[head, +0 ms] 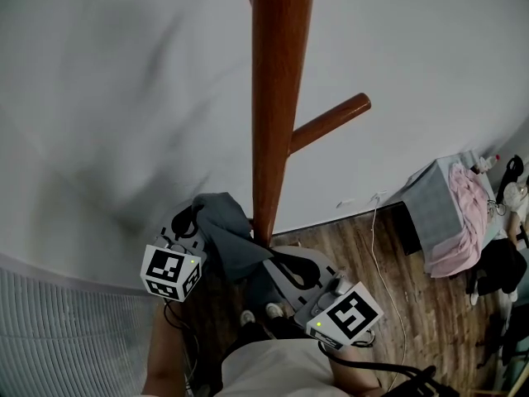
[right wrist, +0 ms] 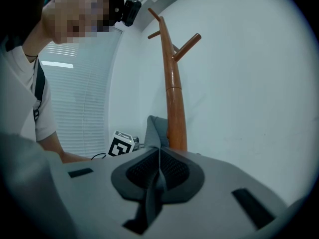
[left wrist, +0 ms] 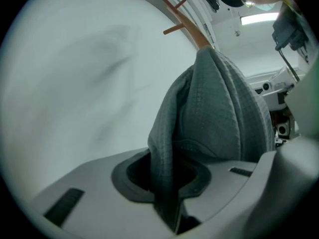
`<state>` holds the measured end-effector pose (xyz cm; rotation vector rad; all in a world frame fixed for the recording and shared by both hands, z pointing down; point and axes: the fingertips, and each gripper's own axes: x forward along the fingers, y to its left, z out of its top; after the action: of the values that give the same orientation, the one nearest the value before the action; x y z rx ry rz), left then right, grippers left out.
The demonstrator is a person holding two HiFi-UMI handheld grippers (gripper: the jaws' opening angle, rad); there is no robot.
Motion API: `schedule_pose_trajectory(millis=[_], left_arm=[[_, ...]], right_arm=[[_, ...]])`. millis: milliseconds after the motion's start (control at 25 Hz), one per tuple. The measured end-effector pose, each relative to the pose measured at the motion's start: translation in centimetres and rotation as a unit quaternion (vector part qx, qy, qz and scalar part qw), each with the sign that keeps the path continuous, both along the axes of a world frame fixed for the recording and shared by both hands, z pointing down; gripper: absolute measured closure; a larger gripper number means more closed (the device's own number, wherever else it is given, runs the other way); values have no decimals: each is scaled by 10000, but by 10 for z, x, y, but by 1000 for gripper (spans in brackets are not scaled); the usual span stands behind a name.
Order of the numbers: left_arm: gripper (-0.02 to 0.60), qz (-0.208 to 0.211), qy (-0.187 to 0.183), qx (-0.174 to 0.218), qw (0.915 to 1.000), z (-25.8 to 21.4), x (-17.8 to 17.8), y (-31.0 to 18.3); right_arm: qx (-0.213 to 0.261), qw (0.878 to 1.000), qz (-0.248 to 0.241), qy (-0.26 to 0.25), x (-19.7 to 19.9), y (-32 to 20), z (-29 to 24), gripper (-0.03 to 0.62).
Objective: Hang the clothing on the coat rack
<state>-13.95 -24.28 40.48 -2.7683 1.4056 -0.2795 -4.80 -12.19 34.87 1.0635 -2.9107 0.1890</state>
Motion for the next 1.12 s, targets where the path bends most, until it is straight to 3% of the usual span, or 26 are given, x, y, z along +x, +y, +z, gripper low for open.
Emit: schedule_pose_trajectory(millis=[320, 520, 720, 880, 1120], left_arm=[[471, 298, 231, -44, 9993, 2, 5, 10], [449, 279, 83, 34, 9996, 3, 2, 16], [414, 267, 399, 0, 9988, 3, -4, 23], [363, -18, -20, 270, 9996, 1, -17, 26], [337, 221, -380, 133, 9989, 6, -27, 45]], right_arm=[[10, 10000, 38, 85, 4, -1, -1, 571], [51, 9998, 30, 171, 4, 0, -1, 571], [17, 9999, 12, 161, 5, 2, 1, 569], [74, 9996, -80, 265, 3, 4, 4, 569], [-119, 9989, -259, 374, -4, 9, 11, 569]])
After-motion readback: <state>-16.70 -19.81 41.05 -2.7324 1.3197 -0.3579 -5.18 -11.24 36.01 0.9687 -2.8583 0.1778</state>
